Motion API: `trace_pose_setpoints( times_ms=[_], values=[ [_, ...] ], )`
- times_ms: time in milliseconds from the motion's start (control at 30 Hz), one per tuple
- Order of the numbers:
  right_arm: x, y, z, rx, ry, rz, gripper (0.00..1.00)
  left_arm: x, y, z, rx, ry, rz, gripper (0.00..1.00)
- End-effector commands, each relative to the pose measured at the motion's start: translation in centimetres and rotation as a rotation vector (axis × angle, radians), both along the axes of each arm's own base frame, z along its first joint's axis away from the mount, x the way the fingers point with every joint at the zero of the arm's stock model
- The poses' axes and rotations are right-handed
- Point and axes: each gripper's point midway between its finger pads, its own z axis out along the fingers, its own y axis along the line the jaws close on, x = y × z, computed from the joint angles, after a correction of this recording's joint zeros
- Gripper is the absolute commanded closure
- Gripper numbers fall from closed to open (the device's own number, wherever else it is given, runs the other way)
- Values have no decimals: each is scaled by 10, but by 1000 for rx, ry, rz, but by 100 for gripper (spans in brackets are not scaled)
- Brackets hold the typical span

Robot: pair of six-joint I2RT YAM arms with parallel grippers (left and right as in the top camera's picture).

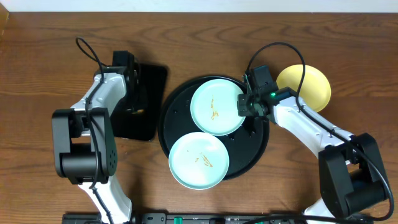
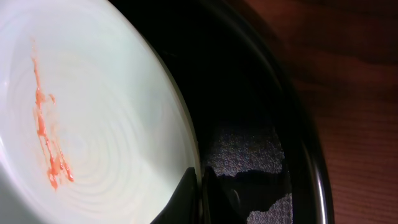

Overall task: Clean dirty plates on tray and stack at the side
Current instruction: 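Hold the pale green plate while the left gripper picks up the sponge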

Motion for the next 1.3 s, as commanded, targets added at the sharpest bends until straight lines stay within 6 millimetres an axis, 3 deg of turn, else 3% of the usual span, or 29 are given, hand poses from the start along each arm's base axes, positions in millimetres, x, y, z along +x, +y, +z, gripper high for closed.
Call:
trace_pose_setpoints(
  times_ms=[0, 200, 500, 767, 900, 1033, 1133, 1267],
  values=[
    [2, 6, 3, -2, -9, 9, 99, -5, 1, 14, -1, -21, 12, 39],
    [2, 6, 3, -2, -9, 9, 99, 1, 2, 46, 0, -107, 12, 26],
    [0, 5, 1, -8, 3, 9, 99, 27, 3, 36, 1, -183, 13, 21],
    [-1, 4, 1, -9, 7, 9, 99, 40, 11, 13, 48, -190, 25, 21],
    [-2, 4, 1, -12, 10, 13, 99, 50, 11, 13, 45, -226, 24, 21],
    [-2, 4, 0, -13, 11, 13, 99, 58, 11, 16, 45, -261, 25, 28],
    [-3, 4, 0, -14, 14, 13, 99, 58, 11, 16, 44, -261, 25, 36],
    [-3, 4, 0, -14, 14, 13, 99, 53, 11, 14, 44, -241, 24, 37]
  ],
)
